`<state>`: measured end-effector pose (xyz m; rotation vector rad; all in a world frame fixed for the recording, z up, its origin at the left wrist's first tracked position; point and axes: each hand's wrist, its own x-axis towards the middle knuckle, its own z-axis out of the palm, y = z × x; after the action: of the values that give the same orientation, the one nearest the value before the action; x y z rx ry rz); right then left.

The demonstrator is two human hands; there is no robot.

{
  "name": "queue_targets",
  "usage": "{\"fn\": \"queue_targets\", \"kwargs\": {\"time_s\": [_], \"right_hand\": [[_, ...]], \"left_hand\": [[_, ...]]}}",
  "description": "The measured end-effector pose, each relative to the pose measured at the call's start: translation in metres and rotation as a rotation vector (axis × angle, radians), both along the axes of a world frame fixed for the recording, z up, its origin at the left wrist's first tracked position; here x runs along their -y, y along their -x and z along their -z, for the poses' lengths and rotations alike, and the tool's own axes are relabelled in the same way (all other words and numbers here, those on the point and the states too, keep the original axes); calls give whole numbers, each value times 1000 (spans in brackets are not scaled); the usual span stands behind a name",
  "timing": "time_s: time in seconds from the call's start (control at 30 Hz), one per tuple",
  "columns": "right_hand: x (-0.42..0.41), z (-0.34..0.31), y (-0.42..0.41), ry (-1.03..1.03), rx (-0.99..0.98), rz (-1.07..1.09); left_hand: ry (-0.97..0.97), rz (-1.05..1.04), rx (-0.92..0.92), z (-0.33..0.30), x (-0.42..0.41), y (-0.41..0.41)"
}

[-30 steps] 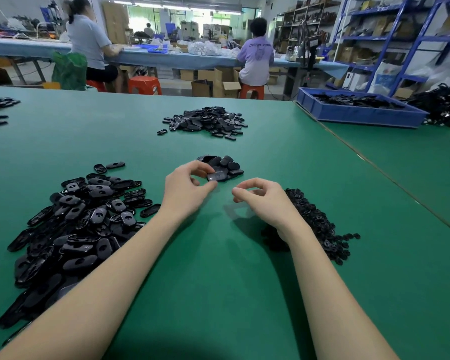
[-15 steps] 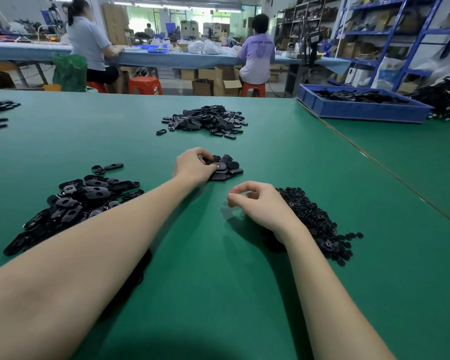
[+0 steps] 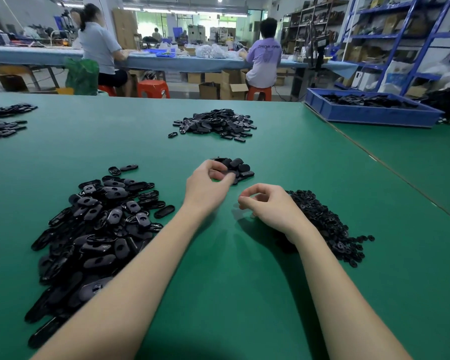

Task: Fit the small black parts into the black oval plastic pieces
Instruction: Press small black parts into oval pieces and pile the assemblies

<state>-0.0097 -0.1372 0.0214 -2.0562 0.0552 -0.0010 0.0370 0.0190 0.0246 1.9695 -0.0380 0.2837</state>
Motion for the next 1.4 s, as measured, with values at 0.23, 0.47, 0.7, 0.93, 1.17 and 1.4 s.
{"fn": "queue_targets", "kwargs": {"time_s": [0.23, 0.47, 0.7, 0.93, 1.17, 1.4], "right_hand": [[-25, 7, 2, 277, 91, -1], [-39, 14, 5, 501, 138, 92], [-46, 20, 5, 575, 177, 141], [-49, 23, 5, 618, 203, 163], [-50, 23, 5, 608, 206, 165], [-50, 23, 5, 603, 202, 167]], "left_hand": [[-88, 158, -38, 9, -19, 36], [-322, 148, 64, -10, -59, 26], [-469, 22, 28, -13, -115, 18], [-645, -75, -94, -16, -138, 21], [-664, -110, -210, -14, -135, 27], [-648, -216, -187, -10, -131, 27]]}}
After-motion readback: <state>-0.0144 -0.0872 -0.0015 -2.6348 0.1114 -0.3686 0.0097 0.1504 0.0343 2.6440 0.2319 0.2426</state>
